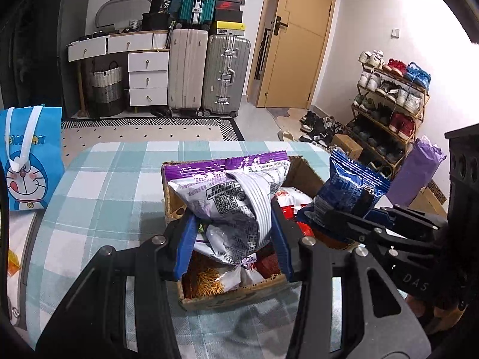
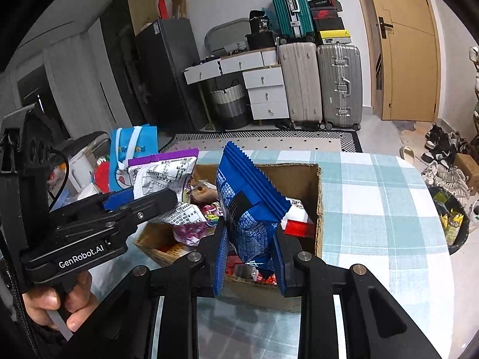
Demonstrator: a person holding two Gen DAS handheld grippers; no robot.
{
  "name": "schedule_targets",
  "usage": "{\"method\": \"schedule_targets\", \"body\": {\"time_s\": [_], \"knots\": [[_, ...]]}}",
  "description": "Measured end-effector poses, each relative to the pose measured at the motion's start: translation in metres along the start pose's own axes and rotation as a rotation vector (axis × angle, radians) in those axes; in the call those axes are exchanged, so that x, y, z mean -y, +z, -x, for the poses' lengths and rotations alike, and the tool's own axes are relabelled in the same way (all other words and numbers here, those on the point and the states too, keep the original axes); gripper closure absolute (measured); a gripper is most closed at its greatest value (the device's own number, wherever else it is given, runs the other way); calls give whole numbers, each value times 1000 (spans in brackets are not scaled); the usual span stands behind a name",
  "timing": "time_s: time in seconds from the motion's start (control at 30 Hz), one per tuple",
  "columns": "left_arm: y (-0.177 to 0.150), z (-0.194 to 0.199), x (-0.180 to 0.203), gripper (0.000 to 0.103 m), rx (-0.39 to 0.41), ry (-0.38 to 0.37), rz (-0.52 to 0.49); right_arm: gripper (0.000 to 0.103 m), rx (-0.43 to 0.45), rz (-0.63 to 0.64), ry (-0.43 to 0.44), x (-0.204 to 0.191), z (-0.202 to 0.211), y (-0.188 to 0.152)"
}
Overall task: Organize snacks
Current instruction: 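Open both grippers inside the box and withdraw them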
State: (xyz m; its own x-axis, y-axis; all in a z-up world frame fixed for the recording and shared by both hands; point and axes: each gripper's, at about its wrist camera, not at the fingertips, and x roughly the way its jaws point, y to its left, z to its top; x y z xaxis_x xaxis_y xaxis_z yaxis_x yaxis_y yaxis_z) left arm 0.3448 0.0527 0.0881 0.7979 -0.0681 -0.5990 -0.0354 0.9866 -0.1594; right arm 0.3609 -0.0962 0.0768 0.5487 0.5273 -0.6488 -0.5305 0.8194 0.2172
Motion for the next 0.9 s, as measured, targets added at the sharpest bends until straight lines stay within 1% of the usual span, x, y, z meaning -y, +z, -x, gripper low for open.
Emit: {"method": "schedule_targets", "body": {"time_s": [0.23, 0.3, 0.5, 0.6, 0.8, 0.9], "knots": [[3, -31, 3, 60, -29, -2, -9, 77, -48, 12, 0, 2, -16, 1], [2, -38, 3, 60, -39, -4, -13, 77, -77, 11, 0, 3, -23, 1], [0, -49, 3, 60, -42, -12, -31, 77, -127, 7, -1, 6, -38, 1], [-1, -52, 2, 60, -45, -12, -41, 74, -115, -26, -11, 11, -37, 4], [-2, -59, 4, 60, -56, -23, -51, 59, -54, -31, -46, 21, -14, 7], [-1, -60, 8, 58, -57, -10, -76, 52, -32, -43, -58, 26, -3, 7]]}}
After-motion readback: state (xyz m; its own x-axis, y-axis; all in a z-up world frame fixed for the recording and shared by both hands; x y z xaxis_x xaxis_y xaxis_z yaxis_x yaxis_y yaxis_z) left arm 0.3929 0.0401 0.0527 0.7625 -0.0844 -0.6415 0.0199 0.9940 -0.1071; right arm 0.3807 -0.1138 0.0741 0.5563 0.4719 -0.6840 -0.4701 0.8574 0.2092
